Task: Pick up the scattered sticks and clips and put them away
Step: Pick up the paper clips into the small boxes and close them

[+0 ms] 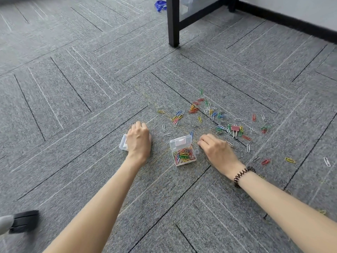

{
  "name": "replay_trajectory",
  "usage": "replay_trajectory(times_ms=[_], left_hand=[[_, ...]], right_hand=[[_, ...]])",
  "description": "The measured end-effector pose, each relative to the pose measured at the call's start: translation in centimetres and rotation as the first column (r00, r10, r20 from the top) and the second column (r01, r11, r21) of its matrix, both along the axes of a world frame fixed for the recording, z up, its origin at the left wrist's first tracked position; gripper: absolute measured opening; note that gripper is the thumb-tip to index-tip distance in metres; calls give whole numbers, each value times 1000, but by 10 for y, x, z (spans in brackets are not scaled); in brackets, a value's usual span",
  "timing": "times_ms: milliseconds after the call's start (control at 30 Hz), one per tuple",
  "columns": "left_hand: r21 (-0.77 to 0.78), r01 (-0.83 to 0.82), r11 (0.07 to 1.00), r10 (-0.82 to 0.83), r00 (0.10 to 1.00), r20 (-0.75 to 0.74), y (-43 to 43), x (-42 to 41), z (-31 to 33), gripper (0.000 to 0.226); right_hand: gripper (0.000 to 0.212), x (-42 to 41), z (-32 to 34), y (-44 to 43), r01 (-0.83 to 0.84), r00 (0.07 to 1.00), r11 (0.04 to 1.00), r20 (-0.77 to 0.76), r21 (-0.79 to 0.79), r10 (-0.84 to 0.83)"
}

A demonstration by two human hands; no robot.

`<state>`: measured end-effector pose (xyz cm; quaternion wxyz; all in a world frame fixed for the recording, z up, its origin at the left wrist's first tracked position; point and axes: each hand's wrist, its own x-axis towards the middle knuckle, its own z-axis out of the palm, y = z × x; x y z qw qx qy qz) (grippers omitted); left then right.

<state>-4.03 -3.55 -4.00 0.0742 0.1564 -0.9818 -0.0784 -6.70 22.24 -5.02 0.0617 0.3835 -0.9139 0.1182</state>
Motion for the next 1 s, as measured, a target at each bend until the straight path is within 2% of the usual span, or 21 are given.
replay_trajectory(times_ms=[167, 233, 300, 400, 500, 633, 733, 833, 900, 1000], left_hand=[[24, 89, 996, -90, 995, 37, -10, -8, 5, 17], [45, 99, 994, -100, 994, 41, -12, -9, 8, 13], [132, 88, 987, -94, 995, 42, -10, -10, 9, 7], [357, 121, 926, -140, 990, 29, -3, -13, 6, 2], [369, 235, 899, -244, 969, -21, 4, -18, 3, 11], [230, 272, 934, -267, 962, -50, 9, -24, 0, 18], [205, 207, 956, -201, 978, -53, 11, -30, -4, 19], [181, 188, 965, -189, 982, -10, 14, -36, -8, 36], [153, 188, 970, -187, 982, -24, 16, -37, -10, 38], [115, 201, 973, -195, 979, -57, 19, -36, -12, 28]], right_hand=[[21, -2, 0, 6, 7, 1000, 997, 8, 77, -7], [17, -3, 2, 4, 49, 997, 997, 56, 65, -52], [11, -5, 7, -1, 146, 973, 989, 183, -9, -142], [9, -11, 13, -9, 348, 865, 918, 444, -189, -236], [11, -22, 15, -14, 416, 789, 878, 574, -238, -218], [15, -34, 14, -16, 268, 859, 956, 477, -115, -184], [19, -39, 14, -23, 118, 930, 991, 357, -68, -86], [22, -43, 10, -28, 2, 969, 1000, 249, -13, 1], [16, -45, 7, -28, -34, 983, 999, 180, 11, 31], [12, -47, 2, -25, -29, 990, 1000, 140, -6, 30]])
